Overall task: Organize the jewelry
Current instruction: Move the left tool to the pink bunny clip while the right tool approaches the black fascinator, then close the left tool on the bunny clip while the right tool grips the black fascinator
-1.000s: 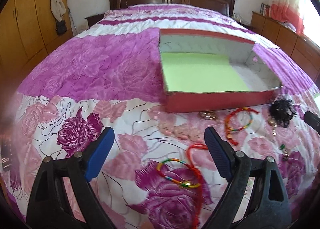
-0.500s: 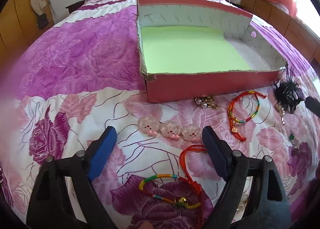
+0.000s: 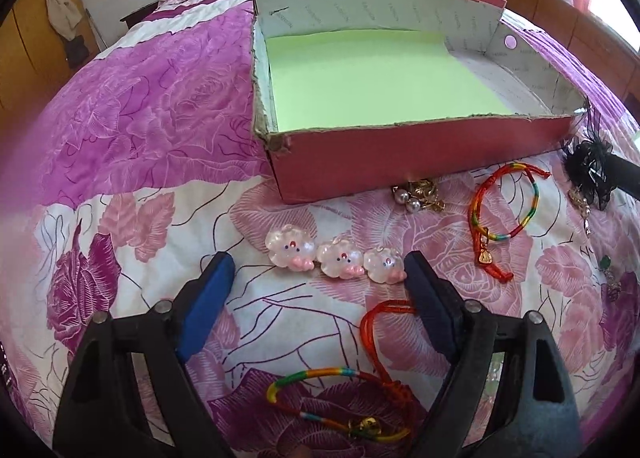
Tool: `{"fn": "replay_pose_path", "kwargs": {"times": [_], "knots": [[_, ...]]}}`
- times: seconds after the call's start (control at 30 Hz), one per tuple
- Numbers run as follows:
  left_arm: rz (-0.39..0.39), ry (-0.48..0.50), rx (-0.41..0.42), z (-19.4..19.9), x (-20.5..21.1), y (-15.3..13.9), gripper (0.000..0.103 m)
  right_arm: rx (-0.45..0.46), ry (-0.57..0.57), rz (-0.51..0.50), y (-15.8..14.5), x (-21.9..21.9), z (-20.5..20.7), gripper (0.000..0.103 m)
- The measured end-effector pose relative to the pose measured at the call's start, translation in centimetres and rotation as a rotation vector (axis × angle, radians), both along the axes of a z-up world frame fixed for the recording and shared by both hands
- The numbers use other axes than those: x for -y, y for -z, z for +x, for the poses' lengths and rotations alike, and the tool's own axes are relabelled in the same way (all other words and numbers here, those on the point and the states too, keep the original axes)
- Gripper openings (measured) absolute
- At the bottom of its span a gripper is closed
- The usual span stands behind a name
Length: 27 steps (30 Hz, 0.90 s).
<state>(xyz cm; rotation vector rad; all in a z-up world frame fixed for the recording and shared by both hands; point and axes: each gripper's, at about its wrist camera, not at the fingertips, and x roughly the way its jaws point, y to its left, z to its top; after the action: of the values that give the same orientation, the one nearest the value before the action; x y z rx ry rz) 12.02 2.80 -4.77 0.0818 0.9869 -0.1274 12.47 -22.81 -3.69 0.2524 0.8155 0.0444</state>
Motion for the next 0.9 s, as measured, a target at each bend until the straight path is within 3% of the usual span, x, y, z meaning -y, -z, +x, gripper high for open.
{"fn": "replay_pose_path", "kwargs": {"times": [0.1, 0.2, 0.4, 0.5, 0.9], "knots": [[-0.005, 0.001, 0.008, 0.0, -0.2, -0.1, 0.070, -0.021, 0.006, 0.005, 0.6, 0.3, 0.8, 0.102], [-0.017, -0.004, 0.023, -0.3, -0.2, -0.4, 0.057, -0.054, 0.015, -0.015, 1.4, 0.4, 1.5, 0.087], [-0.051, -0.014, 0.040, -1.0, -0.6, -1.0, 0.057, -0.070, 0.022, -0.017, 2.0, 0.6, 1.3, 0.061], [-0.060, -0.015, 0.050, -1.6, -0.8, -1.4, 0.057, -0.074, 0.014, 0.011, 2.0, 0.9, 0.9, 0.040], [-0.096, 0.002, 0.097, -3.2, -0.4, -3.9, 0.057, 0.002, -0.037, 0.029, 0.1, 0.7, -1.3, 0.038]]}}
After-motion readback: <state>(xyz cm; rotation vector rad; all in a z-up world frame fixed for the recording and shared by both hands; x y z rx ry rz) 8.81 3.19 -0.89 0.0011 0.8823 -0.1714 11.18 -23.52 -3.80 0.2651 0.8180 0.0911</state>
